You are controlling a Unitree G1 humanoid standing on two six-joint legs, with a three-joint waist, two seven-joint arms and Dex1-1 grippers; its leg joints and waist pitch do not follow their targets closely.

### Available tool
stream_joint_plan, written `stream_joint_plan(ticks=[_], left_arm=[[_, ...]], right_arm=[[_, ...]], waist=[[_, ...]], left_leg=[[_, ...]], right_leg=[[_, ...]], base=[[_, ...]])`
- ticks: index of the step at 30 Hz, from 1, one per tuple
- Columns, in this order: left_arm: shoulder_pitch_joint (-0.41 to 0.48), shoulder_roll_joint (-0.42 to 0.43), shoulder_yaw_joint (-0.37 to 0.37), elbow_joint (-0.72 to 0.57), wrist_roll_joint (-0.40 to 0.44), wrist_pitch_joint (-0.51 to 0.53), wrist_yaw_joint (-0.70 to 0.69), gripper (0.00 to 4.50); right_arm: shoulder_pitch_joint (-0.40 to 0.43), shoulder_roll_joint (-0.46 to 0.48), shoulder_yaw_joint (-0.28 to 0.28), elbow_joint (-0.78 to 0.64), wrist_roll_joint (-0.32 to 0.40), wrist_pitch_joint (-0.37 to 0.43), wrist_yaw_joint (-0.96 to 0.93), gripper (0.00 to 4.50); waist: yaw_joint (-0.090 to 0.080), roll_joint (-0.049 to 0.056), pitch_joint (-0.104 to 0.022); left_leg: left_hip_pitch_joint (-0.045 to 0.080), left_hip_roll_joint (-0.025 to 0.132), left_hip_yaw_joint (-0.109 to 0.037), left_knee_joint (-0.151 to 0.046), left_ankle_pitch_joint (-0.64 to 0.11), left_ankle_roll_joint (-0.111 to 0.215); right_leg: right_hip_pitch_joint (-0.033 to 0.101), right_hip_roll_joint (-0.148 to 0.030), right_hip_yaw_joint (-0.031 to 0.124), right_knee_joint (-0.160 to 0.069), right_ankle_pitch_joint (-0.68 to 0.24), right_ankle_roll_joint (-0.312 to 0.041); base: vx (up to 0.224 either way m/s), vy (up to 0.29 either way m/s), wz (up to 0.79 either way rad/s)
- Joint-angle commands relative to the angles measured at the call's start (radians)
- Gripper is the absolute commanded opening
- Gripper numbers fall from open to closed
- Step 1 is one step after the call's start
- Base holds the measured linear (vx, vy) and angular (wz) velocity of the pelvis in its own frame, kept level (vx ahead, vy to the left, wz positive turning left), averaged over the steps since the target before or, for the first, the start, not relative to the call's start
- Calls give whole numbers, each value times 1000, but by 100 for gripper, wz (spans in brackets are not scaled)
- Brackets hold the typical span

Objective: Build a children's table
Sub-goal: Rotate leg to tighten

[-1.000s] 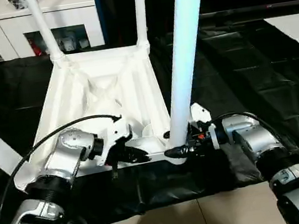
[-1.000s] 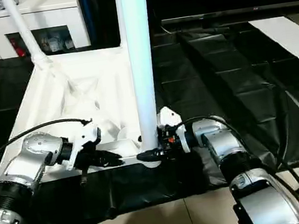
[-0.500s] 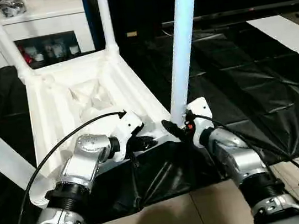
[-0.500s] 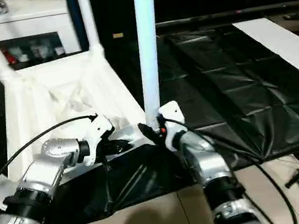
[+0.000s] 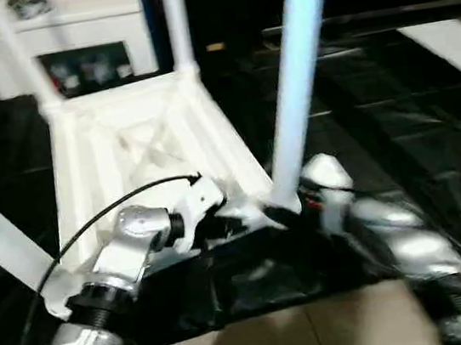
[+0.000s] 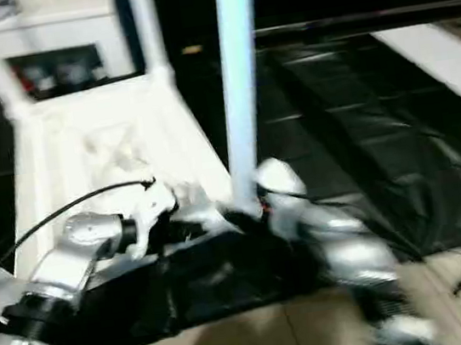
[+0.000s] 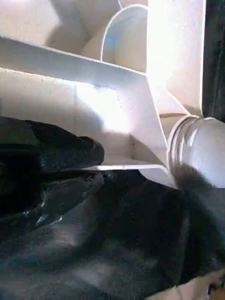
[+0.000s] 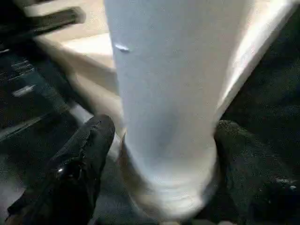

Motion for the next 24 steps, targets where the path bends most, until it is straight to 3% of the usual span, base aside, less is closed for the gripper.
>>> stream_joint_plan(ticks=[1, 3, 5, 6, 7, 8, 9, 12, 13, 16, 19, 24], left_arm=[[-3, 10, -20, 2, -21, -28, -61, 0], [5, 30, -20, -17, -40, -36, -110, 0], [12, 37, -17, -34, -55, -29, -132, 0], [17, 41, -15, -44, -65, -32, -148, 0], [20, 43, -14, -50, -71, -34, -159, 0], [20, 43, -14, -50, -71, -34, -159, 0], [27, 52, -8, -61, -86, -28, -179, 0], [28, 64, 7, -62, -95, -41, -162, 0], [28, 61, 25, -72, -110, -19, -152, 0], [35, 53, 65, -104, -142, 0, -123, 55], [62, 34, 152, -169, -174, 30, 6, 66], [92, -29, 287, -232, -123, 89, 325, 108]], right_arm=[[22, -68, -31, -68, 60, 33, 110, 371], [55, -163, -80, -110, 108, 62, 194, 371], [65, -195, -104, -120, 123, 75, 213, 371], [71, -215, -122, -123, 130, 81, 222, 371], [73, -223, -131, -124, 132, 82, 224, 371], [73, -223, -131, -124, 132, 82, 224, 371], [85, -254, -149, -127, 143, 87, 221, 371], [102, -263, -178, -140, 147, 106, 161, 371], [107, -259, -181, -151, 146, 124, 132, 371], [118, -244, -179, -175, 144, 149, 79, 393], [121, -169, -211, -198, 88, 157, -102, 416], [140, -54, -240, -285, 82, 150, -281, 450]], waist=[[2, -5, -71], [13, 0, -73], [22, -4, -73], [23, -1, -73], [23, -4, -69], [23, -4, -69], [23, 2, -67], [27, -1, -65], [29, 7, -65], [27, 7, -65], [24, 20, -66], [10, 16, -63]], left_leg=[[2, 14, 8, -53, -148, 110], [9, 15, 10, -48, -127, 127], [3, 14, 12, -46, -102, 139], [4, 14, 12, -46, -108, 138], [3, 15, 13, -47, -135, 129], [3, 15, 13, -47, -135, 129], [5, 16, 12, -49, -160, 115], [7, 15, 12, -51, -194, 82], [8, 14, 11, -52, -196, 76], [7, 14, 9, -53, -203, 62], [5, 13, 6, -52, -206, 43], [4, 6, 5, -51, -246, 35]], right_leg=[[57, -33, 35, -47, -112, -237], [57, -32, 36, -41, -58, -263], [63, -33, 34, -35, -24, -281], [63, -34, 32, -36, -34, -282], [62, -34, 30, -41, -92, -272], [62, -34, 30, -41, -92, -272], [59, -35, 30, -47, -141, -261], [56, -36, 31, -56, -233, -231], [55, -35, 31, -56, -239, -230], [55, -34, 31, -57, -254, -217], [53, -34, 29, -53, -237, -230], [53, -27, 24, -62, -318, -174]], base=[[0, 0, 0], [0, 0, 0], [0, 0, 0], [0, 0, 0], [0, 0, 0], [0, 0, 0], [0, 0, 0], [0, 0, 0], [0, 0, 0], [0, 0, 0], [0, 0, 0], [0, 0, 0]])
